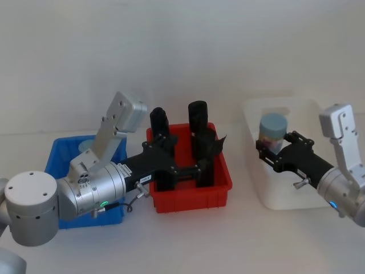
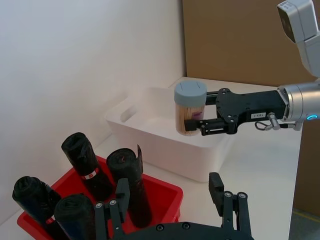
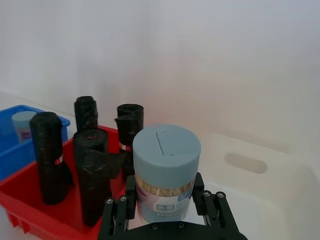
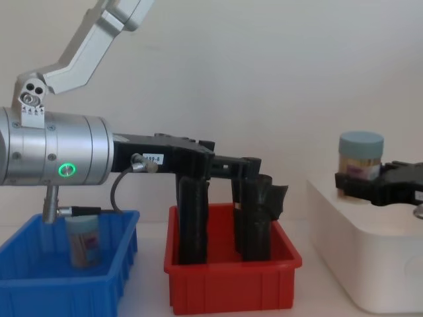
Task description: Pick the cotton swabs from the blue box and place them into the white box.
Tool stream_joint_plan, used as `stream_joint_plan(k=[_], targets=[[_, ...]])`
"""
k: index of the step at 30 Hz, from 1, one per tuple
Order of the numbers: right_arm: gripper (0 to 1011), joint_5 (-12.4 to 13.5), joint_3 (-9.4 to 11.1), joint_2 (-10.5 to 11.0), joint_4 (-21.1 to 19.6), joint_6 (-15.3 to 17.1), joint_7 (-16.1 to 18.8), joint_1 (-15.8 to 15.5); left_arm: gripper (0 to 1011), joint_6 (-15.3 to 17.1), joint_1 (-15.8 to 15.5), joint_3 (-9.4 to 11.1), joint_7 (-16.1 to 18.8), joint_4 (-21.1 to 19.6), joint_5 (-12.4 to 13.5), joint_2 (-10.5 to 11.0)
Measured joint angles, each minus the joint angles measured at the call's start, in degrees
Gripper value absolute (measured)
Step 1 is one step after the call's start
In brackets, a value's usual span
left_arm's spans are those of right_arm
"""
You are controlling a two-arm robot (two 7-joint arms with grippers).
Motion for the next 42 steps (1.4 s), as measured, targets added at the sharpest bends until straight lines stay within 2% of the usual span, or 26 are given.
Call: stream_joint_plan(k=[4, 6, 7, 11, 13, 16, 18, 42], targets=[[647, 0.43, 0.59, 0.15, 1.06, 0.89, -1.97, 0.52, 1004, 0.0, 0.0, 0.0, 0.0, 0.0, 0.0, 0.0], [683, 0.57, 0.78, 0.18, 1.5, 1.25, -2.62, 0.78, 1004, 0.0, 0.0, 0.0, 0.0, 0.0, 0.0, 0.0], [736, 0.64, 0.95, 0.19, 2.04, 1.53, -3.08, 1.09, 1004, 0.0, 0.0, 0.0, 0.0, 0.0, 0.0, 0.0], [846, 0.71, 1.2, 0.17, 3.25, 2.09, -3.92, 1.79, 1004, 0.0, 0.0, 0.0, 0.0, 0.0, 0.0, 0.0], [870, 0.73, 1.27, 0.14, 3.64, 2.27, -4.15, 2.02, 1004, 0.0, 0.0, 0.0, 0.0, 0.0, 0.0, 0.0], [973, 0.76, 1.43, 0.08, 4.5, 2.59, -4.62, 2.54, 1004, 0.0, 0.0, 0.0, 0.0, 0.0, 0.0, 0.0], [1002, 0.78, 1.5, 0.06, 4.88, 2.71, -4.81, 2.76, 1004, 0.0, 0.0, 0.0, 0.0, 0.0, 0.0, 0.0], [1002, 1.19, 2.01, 0.32, 4.51, 1.94, -6.03, 2.54, 1004, 0.0, 0.0, 0.0, 0.0, 0.0, 0.0, 0.0]])
